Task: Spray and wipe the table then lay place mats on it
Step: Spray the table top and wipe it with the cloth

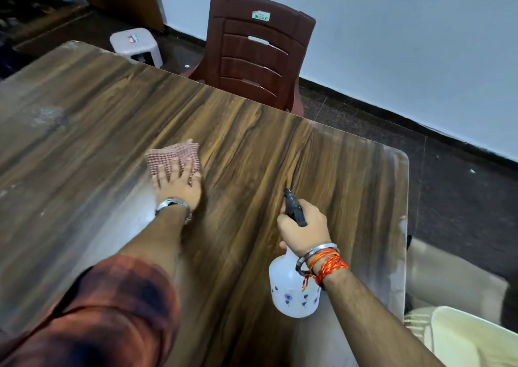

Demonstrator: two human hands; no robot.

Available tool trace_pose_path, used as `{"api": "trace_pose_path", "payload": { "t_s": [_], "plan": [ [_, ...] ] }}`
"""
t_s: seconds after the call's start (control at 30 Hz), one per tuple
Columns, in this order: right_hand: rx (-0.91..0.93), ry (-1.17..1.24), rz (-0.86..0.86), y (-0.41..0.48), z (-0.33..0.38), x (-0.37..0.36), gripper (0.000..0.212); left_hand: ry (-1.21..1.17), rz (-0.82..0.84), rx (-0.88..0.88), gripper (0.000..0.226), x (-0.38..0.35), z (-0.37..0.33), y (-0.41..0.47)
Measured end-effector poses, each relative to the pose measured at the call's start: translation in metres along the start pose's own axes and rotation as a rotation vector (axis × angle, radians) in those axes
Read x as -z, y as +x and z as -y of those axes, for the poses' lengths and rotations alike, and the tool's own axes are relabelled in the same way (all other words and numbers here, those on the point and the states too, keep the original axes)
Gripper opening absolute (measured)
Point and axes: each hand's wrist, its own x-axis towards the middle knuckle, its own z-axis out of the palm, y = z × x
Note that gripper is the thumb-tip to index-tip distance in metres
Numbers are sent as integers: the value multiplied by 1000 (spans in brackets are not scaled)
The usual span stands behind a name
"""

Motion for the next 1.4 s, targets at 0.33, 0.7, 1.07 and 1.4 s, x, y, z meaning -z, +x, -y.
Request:
{"api": "trace_pose_path", "payload": {
  "t_s": [0.33, 0.7, 1.07, 1.4],
  "plan": [
    [13, -87, -86, -41, -47, 57, 6, 112, 158, -535, 55, -55, -125, -182],
    [65, -47, 129, -99, -45, 37, 8, 16, 79, 10, 61, -43, 25, -238],
    [55, -55, 54, -160, -70, 28, 7, -60, 5, 363, 60, -32, 121, -274],
    [-1, -46, -9, -213, -93, 25, 6, 77, 83, -331, 58, -75, 38, -352]
  ]
}}
